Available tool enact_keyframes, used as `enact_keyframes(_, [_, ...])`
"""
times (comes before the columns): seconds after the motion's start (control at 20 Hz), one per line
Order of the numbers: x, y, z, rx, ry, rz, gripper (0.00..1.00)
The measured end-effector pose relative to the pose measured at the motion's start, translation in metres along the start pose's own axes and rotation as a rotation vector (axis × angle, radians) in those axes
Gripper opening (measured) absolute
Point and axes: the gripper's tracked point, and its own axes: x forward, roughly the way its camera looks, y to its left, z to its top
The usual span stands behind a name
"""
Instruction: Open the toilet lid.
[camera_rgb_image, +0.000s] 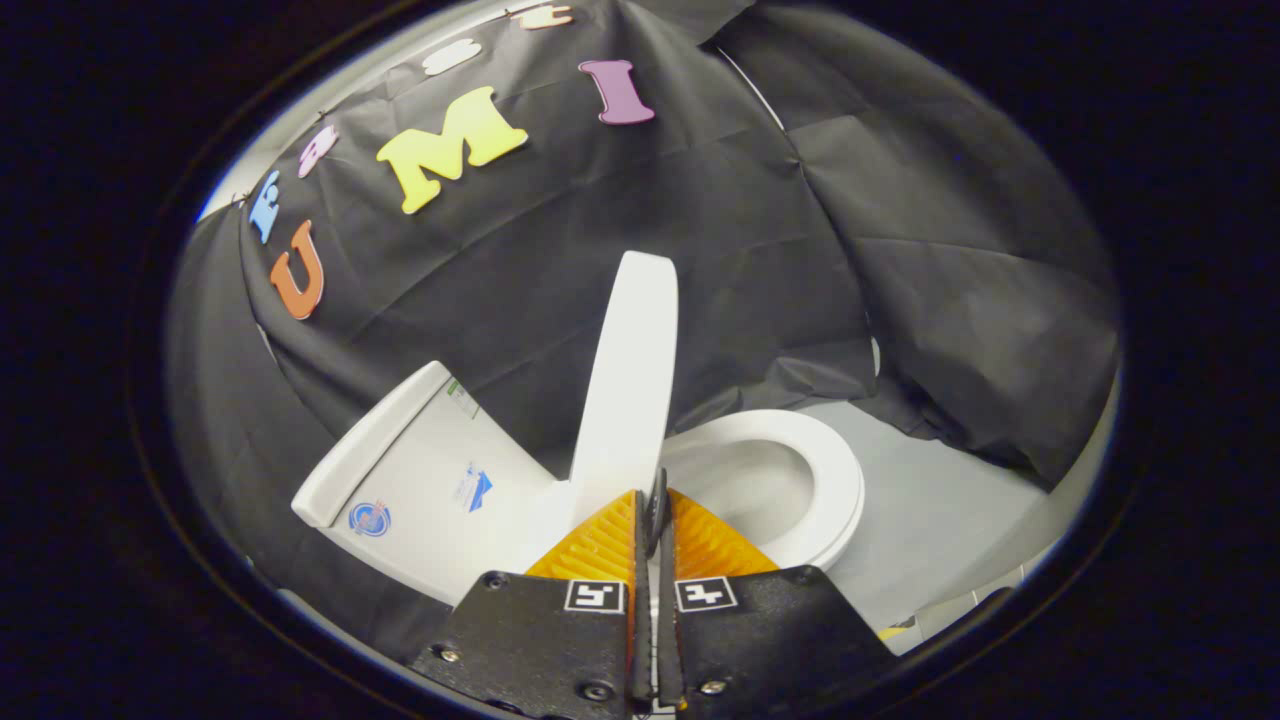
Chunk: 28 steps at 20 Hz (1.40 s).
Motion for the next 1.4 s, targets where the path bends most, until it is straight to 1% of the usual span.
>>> enact_keyframes(0.5, [-0.006,0.051,0.005,-0.133,-0.021,0.015,0.06])
enact_keyframes(0.9, [-0.008,0.094,0.003,-0.232,-0.033,0.026,0.08])
enact_keyframes(1.4, [-0.007,0.136,-0.007,-0.311,-0.036,0.022,0.11])
